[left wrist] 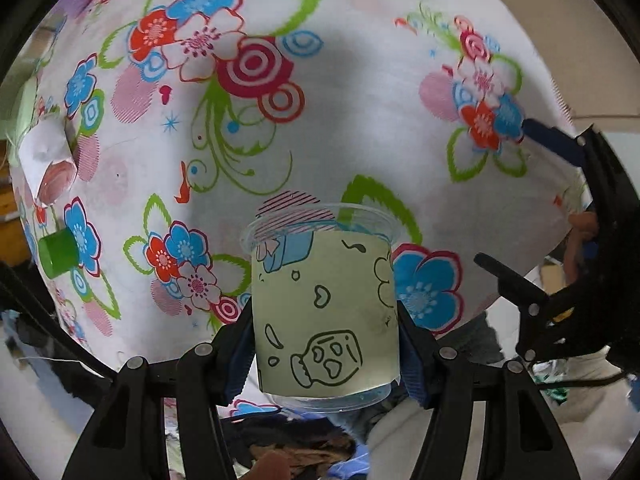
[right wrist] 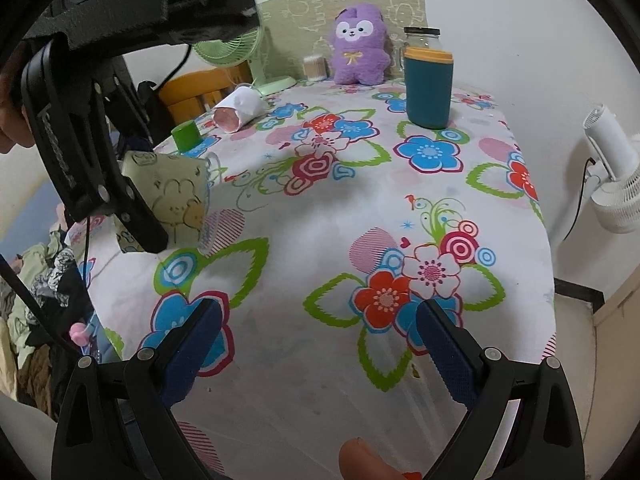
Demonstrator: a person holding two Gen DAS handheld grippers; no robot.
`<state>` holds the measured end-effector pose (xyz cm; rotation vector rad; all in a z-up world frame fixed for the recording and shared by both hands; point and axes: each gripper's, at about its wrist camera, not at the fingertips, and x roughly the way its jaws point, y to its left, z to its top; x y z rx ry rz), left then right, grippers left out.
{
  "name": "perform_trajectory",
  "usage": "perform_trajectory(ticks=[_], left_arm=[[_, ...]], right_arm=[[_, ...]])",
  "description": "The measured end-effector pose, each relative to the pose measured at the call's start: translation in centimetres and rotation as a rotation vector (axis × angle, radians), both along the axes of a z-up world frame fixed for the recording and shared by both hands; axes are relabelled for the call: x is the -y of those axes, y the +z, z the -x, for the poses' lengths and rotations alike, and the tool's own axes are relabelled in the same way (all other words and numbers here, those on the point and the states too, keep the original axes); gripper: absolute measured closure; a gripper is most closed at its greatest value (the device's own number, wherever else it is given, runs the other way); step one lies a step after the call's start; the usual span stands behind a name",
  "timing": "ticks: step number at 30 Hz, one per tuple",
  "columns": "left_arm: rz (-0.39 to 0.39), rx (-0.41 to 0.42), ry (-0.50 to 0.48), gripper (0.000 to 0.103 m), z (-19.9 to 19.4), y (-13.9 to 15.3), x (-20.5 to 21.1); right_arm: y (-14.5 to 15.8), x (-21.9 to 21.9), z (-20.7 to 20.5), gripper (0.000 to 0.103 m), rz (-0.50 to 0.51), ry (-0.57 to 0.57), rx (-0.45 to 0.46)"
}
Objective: Flip cup upside down
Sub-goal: 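Lift and rotate the cup with the left gripper so its rim faces down, then lower the cup rim-down onto the tablecloth and open the left gripper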
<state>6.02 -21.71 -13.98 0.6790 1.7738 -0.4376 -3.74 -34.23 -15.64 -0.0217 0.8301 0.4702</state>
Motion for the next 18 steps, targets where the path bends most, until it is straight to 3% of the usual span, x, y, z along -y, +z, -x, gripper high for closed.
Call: perform_trajectory(ticks=[13,18], left_arm=[[-0.020,-0.019,0.058,0.036,-2.8,-2.5,1.1],[0.000,-0.013,0.075,0.030,-4.0,-2.5,1.0]], right_arm=[[-0.3,0.1,-0.3,0.004,-0.007,-0.005,-0.006],[-0.3,0.0,-0.4,0.004,-0.002,0.001,-0.006]])
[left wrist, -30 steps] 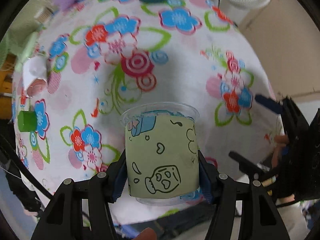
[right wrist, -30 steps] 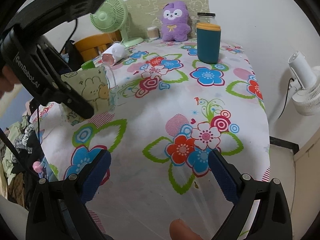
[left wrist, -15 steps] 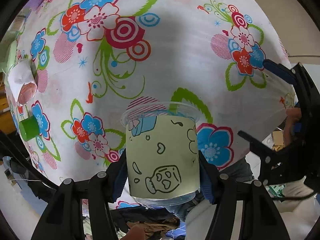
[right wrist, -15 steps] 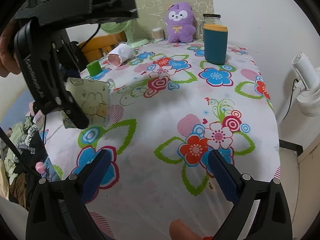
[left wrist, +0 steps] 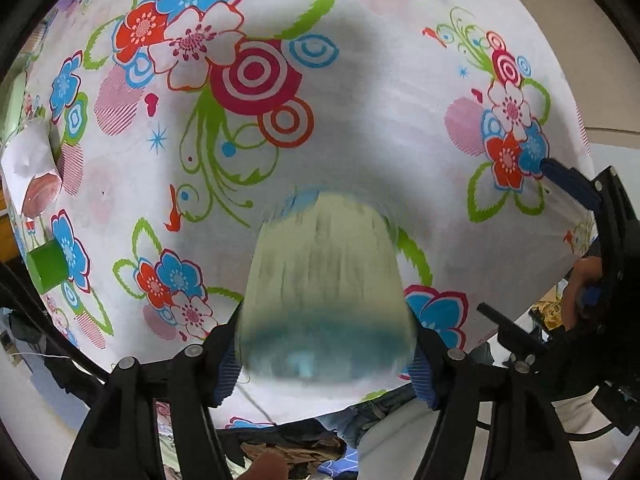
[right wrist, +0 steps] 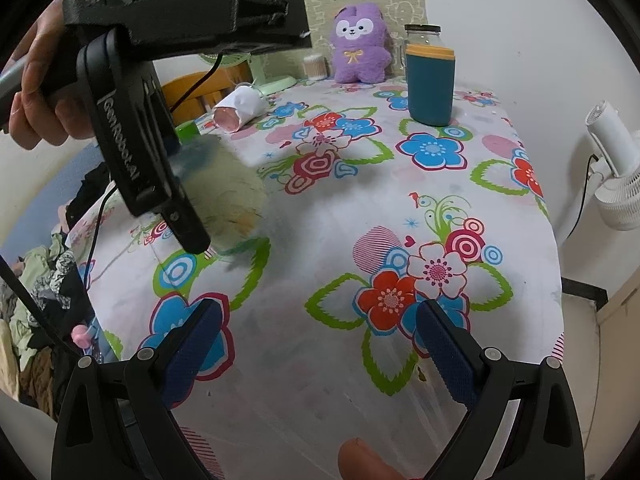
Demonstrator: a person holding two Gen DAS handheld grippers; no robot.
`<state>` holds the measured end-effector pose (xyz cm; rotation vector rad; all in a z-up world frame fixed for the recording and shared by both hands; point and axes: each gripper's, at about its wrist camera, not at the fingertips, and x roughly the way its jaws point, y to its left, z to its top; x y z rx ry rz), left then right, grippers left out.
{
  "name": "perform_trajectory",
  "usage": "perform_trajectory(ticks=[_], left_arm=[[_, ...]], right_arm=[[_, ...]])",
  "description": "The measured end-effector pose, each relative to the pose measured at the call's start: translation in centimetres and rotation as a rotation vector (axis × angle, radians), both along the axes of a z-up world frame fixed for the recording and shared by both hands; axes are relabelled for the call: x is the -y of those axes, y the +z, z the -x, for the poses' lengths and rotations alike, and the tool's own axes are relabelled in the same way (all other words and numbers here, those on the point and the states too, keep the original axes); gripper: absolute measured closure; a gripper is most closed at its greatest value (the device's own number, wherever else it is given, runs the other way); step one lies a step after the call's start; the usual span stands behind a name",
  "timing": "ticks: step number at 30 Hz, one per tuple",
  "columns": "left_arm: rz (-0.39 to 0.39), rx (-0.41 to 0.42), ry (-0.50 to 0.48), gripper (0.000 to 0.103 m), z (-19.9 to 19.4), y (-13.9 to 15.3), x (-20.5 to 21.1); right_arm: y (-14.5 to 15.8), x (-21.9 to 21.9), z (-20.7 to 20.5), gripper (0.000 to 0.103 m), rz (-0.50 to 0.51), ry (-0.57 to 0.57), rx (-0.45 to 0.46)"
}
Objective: Flip cup upside down
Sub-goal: 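Lower the cup rim-down onto the tablecloth and open the left gripper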
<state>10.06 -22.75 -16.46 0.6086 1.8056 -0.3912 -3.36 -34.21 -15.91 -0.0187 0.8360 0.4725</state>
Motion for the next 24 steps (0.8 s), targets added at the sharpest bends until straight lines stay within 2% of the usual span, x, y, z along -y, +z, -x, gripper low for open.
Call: perform_trajectory(ticks=[9,24], left_arm=[[0.061,0.065,0.048,0.027,-1.8,1.9,-1.2],[0.208,0.304,0.080,0.025,0.5,7.4,-7.0]], right_arm=[[0.3,-0.7,-0.3,0.004,0.007,-0.010,0.002],[2.4,-2.4,-0.3,0.004,0.032,-0.022,0.026]])
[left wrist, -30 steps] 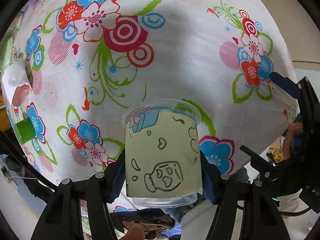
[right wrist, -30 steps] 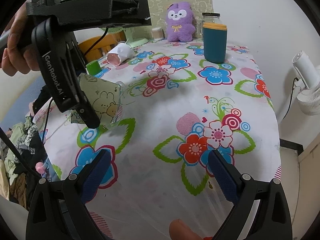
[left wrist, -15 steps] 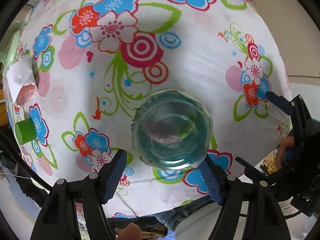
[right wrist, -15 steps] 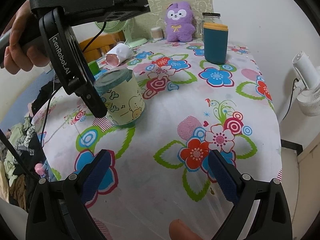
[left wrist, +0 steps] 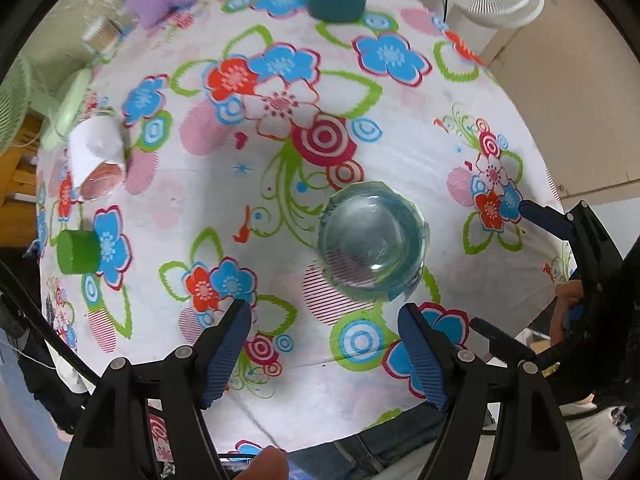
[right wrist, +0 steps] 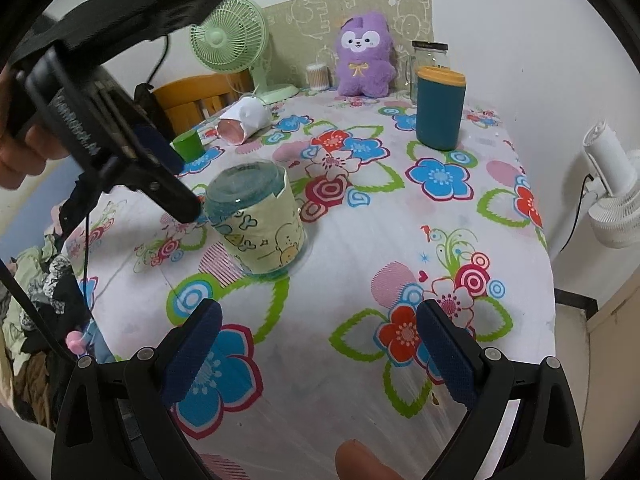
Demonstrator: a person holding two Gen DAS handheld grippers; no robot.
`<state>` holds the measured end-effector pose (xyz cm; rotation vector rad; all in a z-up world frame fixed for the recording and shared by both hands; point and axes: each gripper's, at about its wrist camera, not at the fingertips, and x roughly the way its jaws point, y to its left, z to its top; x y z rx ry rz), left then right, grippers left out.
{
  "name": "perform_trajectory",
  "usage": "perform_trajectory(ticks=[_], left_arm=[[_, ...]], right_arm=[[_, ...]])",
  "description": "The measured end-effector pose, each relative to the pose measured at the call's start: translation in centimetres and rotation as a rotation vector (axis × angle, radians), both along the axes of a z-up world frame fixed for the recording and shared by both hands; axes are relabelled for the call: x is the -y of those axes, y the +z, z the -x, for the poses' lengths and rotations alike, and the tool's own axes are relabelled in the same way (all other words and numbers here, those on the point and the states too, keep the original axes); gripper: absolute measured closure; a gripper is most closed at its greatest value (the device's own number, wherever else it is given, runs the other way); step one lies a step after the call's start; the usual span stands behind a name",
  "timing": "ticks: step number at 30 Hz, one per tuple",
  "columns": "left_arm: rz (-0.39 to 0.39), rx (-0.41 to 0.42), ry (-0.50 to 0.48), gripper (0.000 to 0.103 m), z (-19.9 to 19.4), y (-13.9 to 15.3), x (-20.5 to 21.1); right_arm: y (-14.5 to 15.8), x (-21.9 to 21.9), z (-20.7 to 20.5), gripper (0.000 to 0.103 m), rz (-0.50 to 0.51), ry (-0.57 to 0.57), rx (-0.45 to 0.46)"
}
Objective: Flip cup upside down
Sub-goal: 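Lower the cup rim-down onto the tablecloth and open the left gripper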
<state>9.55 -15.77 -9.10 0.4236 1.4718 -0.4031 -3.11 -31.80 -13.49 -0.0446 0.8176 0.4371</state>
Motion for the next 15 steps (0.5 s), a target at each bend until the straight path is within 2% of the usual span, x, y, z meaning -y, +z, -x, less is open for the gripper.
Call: perform_trajectory(ticks=[5,11,15], left_arm=[[0.044,0.087,0.015,0.025,2.0,2.0,-1.6],[0.132,0.205,0.040,0.020,4.7,3.3,-2.2],[0.133,0.255,0.029,0.019,6.1,3.7,-3.2]], right_arm=[[0.9,-0.7,0.0,0.004,0.011,-0.007,0.011],[2.4,-1.8,0.3,0.002,0.036,-0.023,0.036],[3.2,-2.4,0.3,0.001,0.041,-0.035,0.043]])
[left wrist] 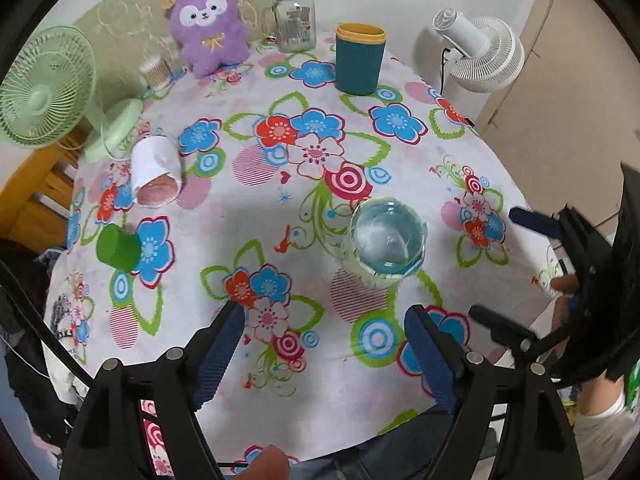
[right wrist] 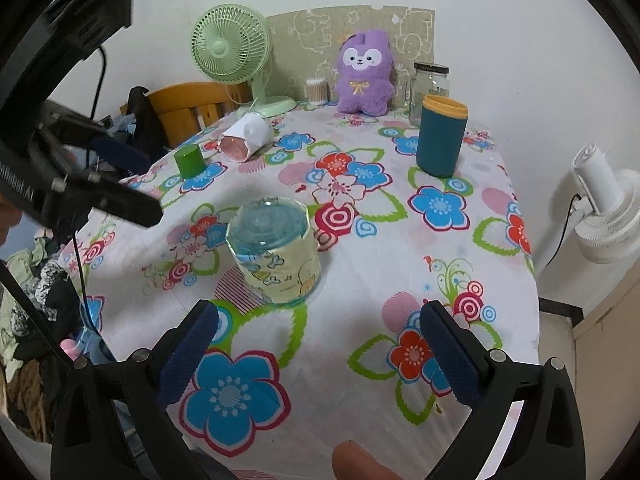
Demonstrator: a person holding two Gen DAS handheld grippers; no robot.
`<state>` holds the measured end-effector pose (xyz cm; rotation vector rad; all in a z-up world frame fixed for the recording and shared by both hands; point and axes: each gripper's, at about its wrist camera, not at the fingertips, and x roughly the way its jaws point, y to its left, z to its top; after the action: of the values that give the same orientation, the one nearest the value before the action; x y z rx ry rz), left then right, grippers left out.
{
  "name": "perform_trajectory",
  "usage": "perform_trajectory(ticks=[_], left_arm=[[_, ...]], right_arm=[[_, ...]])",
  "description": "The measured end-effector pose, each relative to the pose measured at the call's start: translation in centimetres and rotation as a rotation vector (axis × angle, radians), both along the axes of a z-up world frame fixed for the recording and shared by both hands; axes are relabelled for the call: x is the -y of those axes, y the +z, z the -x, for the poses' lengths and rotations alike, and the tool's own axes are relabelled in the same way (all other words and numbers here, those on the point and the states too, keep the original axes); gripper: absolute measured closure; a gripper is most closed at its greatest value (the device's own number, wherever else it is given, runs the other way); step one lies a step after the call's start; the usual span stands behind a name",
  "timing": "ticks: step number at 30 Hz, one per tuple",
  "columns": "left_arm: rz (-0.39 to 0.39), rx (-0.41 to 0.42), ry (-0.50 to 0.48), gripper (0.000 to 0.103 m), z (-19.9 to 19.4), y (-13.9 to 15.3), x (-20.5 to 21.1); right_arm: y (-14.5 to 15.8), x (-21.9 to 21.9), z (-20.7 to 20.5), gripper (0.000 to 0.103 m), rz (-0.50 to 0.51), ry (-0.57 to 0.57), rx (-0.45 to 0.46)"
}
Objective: Flip cup upside down
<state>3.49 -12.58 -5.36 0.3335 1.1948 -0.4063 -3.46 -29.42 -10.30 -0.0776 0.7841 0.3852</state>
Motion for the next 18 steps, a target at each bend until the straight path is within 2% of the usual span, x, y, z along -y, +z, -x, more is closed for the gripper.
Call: perform_trajectory(ticks=[11,18], left_arm=[[0.078,0.133,0.048,0.019,1.8,1.8,-3.2],[0.145,0.231,0.111,0.019,2.4,2.9,-4.8]], right_arm=[[2.9,-1.7,0.2,0.001,0.003,-0.039,0.057],[5.3,-2.8,0.9,0.001,0.033,-0.092,0.137]])
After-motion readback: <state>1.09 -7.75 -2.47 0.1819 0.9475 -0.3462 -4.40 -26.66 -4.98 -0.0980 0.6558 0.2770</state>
